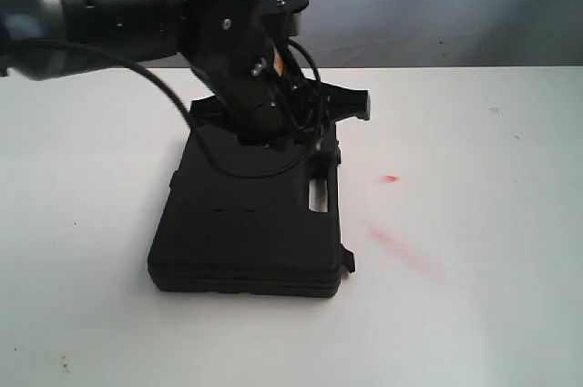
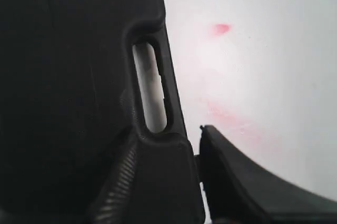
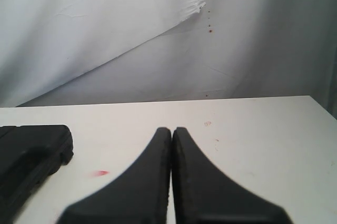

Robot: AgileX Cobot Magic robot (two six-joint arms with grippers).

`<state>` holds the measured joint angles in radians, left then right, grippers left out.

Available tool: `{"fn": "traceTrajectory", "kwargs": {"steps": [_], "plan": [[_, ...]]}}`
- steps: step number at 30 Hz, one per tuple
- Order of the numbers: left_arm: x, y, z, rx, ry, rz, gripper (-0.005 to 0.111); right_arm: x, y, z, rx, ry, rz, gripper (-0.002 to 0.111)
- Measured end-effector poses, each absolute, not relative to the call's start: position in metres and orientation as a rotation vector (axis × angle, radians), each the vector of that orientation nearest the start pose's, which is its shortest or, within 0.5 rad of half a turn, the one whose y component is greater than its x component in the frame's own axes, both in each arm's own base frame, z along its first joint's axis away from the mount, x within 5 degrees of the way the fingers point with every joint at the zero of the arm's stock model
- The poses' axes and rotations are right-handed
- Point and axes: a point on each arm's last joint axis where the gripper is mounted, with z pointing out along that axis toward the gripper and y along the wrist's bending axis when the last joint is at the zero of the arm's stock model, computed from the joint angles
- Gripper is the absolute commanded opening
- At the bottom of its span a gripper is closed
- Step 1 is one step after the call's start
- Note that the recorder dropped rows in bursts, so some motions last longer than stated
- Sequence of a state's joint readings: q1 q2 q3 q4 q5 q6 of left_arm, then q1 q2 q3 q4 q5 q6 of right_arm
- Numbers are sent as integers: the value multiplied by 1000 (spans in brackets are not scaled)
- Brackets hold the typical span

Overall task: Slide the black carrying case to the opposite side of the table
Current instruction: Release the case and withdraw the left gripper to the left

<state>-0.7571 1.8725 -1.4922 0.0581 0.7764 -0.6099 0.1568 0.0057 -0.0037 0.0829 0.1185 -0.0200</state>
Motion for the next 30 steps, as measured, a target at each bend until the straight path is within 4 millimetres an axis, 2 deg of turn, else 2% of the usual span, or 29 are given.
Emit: {"fn": "traceTrajectory", "kwargs": {"steps": [7, 12, 17, 23, 30], "plan": [[274, -217, 269, 200, 2549, -426, 38, 56, 10, 203, -83, 1604, 178, 0], [258, -183, 271, 168, 2477, -441, 38, 56, 10, 203, -83, 1604, 178, 0], [241, -150, 274, 169, 2393, -431, 38, 56, 10, 203, -83, 1604, 178, 0], [219, -110, 277, 75, 2316, -417, 38, 56, 10, 203, -83, 1604, 178, 0], [193, -72, 276, -32, 2229, -390, 38, 56, 10, 203, -83, 1604, 178, 0]]}}
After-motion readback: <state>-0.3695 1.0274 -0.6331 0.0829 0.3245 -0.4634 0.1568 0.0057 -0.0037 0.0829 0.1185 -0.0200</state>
